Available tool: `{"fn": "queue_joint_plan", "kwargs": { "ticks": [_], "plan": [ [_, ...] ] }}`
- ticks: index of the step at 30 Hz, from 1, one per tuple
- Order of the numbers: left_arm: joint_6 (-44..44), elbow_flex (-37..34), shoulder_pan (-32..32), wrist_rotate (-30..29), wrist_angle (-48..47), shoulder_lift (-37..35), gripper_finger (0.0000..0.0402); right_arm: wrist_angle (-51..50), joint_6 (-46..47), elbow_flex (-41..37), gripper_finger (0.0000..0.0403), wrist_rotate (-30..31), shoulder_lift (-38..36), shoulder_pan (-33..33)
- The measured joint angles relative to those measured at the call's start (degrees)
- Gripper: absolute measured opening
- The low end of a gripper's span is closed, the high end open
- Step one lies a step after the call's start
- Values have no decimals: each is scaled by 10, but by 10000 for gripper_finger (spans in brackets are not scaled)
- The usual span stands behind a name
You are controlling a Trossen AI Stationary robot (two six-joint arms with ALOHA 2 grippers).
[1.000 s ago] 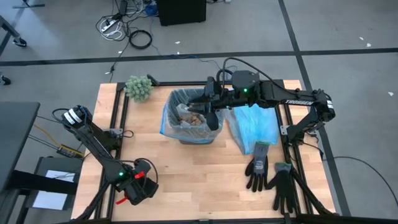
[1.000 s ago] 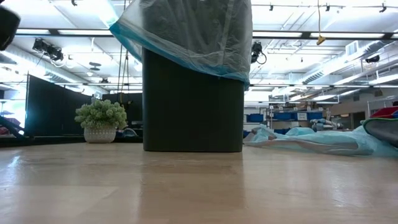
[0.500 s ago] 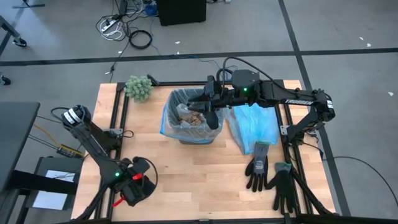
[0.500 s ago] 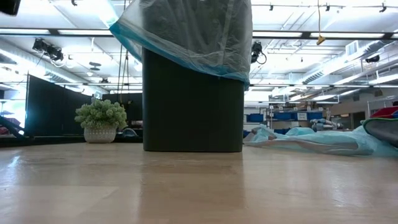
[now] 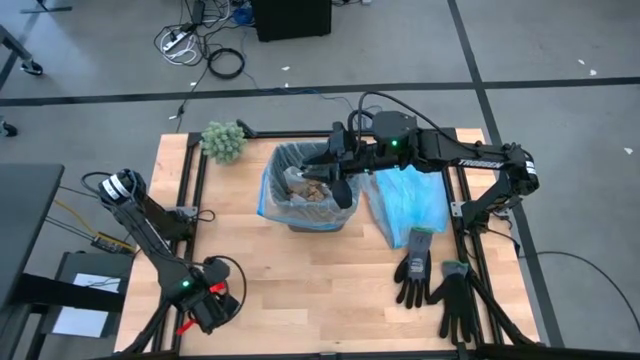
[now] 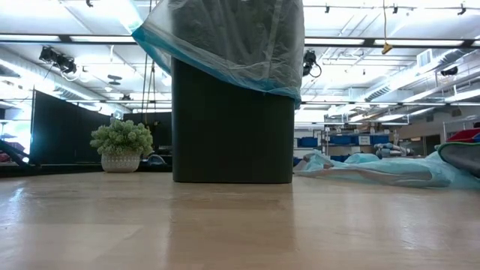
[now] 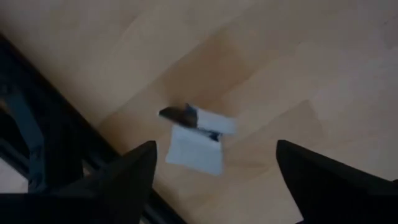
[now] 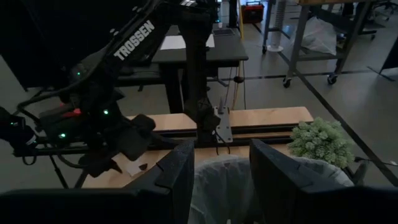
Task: Place trash/remove bag and relplace
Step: Put the white paper into the trash bin
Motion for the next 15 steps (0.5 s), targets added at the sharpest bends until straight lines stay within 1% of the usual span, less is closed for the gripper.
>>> {"fn": "queue_joint_plan", "kwargs": {
  "ticks": [3, 5, 9, 15],
  "plan": [
    [-2, -16, 0, 22, 13, 0, 360, 1, 0, -1, 142, 0, 0, 0],
    [-2, -28, -2, 24, 32, 0, 363, 2, 1, -5, 142, -3, 0, 0],
    [-2, -65, -10, 24, 90, 6, 362, -1, 5, -11, 142, -10, 0, 0],
    [-3, -125, -15, 41, 216, 30, 352, -1, 5, -12, 142, -10, 0, 0]
  ]
}}
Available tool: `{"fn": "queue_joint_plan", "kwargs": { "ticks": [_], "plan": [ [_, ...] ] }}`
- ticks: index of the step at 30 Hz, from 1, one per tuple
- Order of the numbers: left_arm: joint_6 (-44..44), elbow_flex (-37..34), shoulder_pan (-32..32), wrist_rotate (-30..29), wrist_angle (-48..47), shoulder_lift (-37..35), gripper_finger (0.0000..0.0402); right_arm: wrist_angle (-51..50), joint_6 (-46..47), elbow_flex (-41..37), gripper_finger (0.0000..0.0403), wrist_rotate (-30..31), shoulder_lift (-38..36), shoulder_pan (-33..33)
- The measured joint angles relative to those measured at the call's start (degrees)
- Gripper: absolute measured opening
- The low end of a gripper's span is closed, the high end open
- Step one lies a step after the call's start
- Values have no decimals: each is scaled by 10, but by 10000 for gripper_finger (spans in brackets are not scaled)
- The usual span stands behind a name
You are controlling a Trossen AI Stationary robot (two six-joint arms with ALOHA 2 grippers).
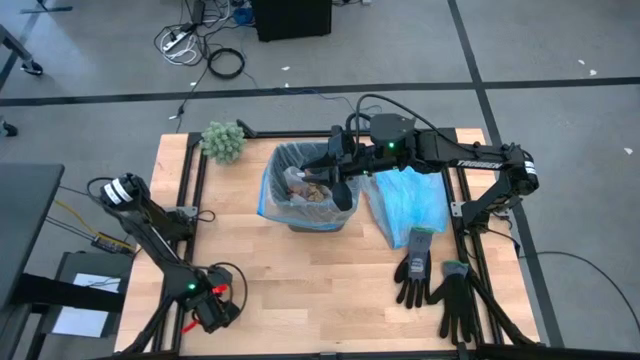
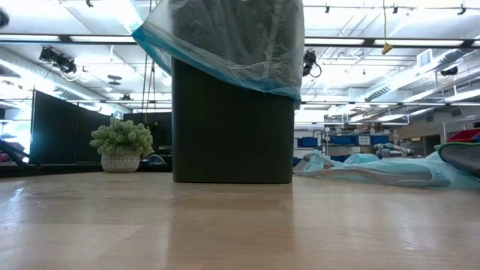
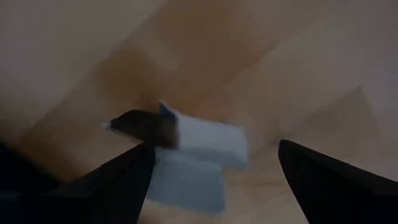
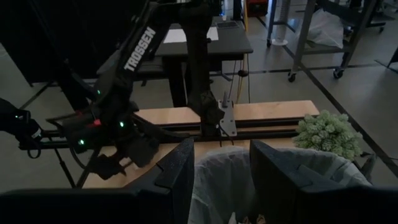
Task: Place trash/remove bag and relplace
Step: Put the white paper into the trash bin
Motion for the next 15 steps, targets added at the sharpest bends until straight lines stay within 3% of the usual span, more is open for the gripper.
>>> {"fn": "queue_joint_plan", "kwargs": {
  "ticks": [9, 15],
  "plan": [
    [-22, -11, 1, 16, 19, 26, 344, -4, 0, 0, 142, -4, 0, -4],
    [-23, -10, 1, 2, 11, 27, 314, -5, -5, 0, 141, 0, 0, -19]
  ]
}}
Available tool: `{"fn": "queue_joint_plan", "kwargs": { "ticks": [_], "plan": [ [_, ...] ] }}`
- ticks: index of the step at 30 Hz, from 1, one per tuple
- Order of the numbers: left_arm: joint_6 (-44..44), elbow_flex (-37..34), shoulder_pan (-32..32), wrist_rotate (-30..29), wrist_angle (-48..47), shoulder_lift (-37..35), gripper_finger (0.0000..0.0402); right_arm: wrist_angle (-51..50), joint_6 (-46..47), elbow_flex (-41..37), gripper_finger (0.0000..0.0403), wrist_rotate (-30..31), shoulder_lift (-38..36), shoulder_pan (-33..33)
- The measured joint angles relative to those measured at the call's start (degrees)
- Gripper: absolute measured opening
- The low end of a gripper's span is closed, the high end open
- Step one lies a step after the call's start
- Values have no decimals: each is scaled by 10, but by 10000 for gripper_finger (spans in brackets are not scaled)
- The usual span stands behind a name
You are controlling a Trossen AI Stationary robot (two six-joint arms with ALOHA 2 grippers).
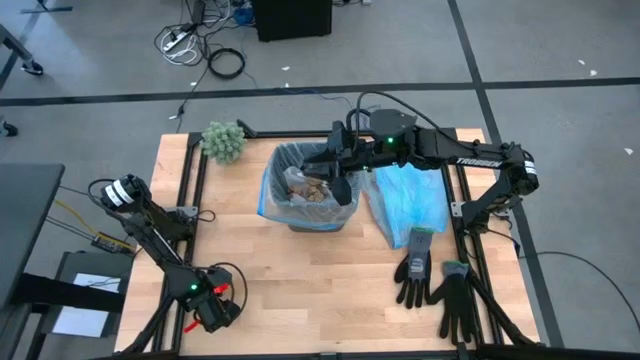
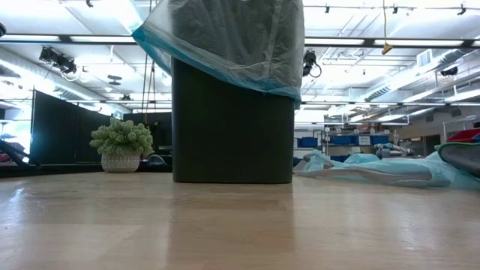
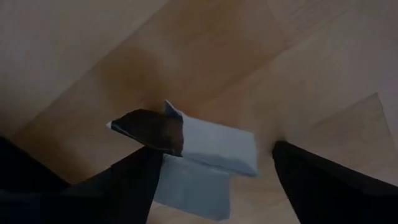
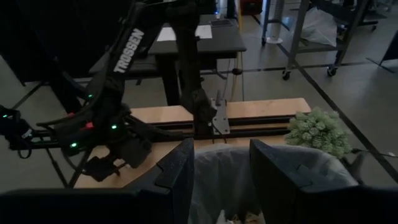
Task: Place trash/remove bag and relplace
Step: Put the white paper into the trash bin
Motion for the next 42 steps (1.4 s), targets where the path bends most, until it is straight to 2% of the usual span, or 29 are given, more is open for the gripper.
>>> {"fn": "queue_joint_plan", "kwargs": {
  "ticks": [5, 15, 20, 29, 32, 38, 42],
  "plan": [
    [1, 12, -1, -25, -22, 3, 263, 9, 0, 0, 142, 22, 0, -13],
    [30, 15, 0, -51, -27, 3, 88, 35, 9, 0, 132, 21, 0, -3],
    [30, 15, 0, -80, -21, 3, 30, 34, 9, 0, 130, 21, 0, 5],
    [30, 28, 0, -100, -30, 4, 4, 30, 9, 0, 130, 20, 0, 20],
    [30, 48, 1, -141, -75, 7, 3, 31, 9, 0, 130, 21, 0, 20],
    [30, 115, 7, -156, -189, 6, 2, 32, 6, 0, 130, 21, 0, 16],
    [59, 138, 25, -185, -223, -4, 1, 38, 2, 0, 130, 21, 0, 7]
  ]
}}
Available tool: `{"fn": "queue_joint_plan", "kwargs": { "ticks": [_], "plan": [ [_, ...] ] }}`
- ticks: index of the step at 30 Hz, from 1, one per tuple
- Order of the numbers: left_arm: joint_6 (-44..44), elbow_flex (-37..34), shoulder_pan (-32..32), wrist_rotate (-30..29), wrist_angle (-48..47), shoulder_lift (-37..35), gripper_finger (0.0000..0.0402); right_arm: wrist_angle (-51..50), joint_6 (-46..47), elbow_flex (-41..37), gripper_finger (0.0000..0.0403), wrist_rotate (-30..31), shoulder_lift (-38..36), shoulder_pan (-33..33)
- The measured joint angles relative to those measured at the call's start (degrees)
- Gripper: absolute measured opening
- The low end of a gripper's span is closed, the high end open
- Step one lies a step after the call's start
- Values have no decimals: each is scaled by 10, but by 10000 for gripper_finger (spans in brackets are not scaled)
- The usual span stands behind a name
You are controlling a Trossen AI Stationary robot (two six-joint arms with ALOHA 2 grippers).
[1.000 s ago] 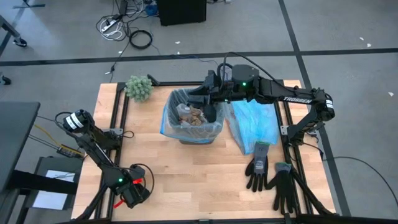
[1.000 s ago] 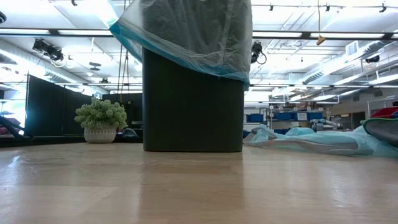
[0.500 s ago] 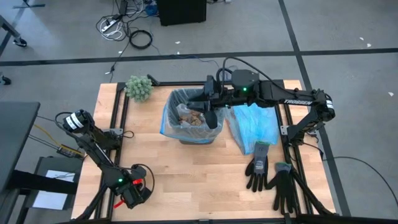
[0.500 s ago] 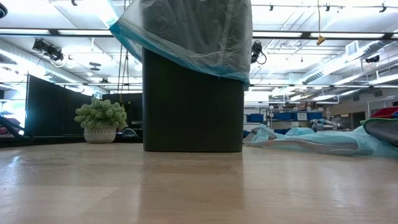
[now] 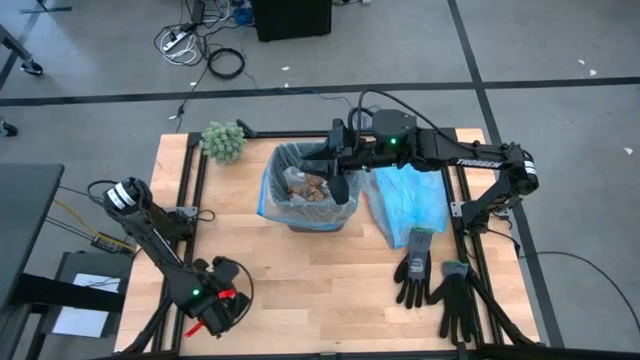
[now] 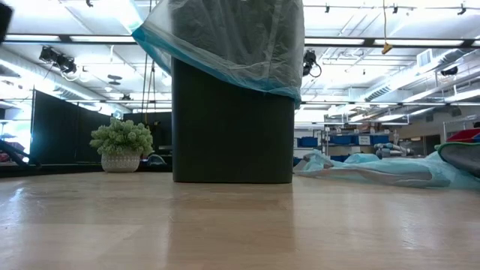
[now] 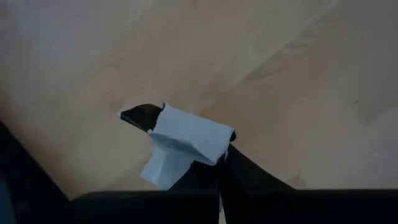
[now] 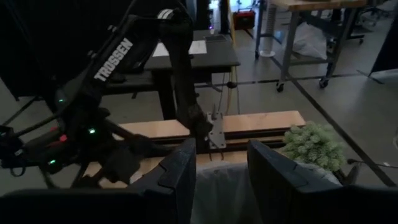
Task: Place trash/remove bag and relplace
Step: Put the white paper into the trash bin
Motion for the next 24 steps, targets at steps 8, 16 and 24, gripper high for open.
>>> {"fn": "queue_joint_plan", "kwargs": {
  "ticks": [8, 16, 24],
  "plan": [
    [34, 18, 49, -70, -14, -60, 1, 37, -11, 0, 130, 0, 0, -17],
    [83, 53, 79, -199, -38, -159, 0, 37, -12, 0, 130, -3, 0, -24],
    [274, 139, 127, -334, -35, -223, 0, 37, 3, 0, 130, -5, 0, -22]
  ]
}}
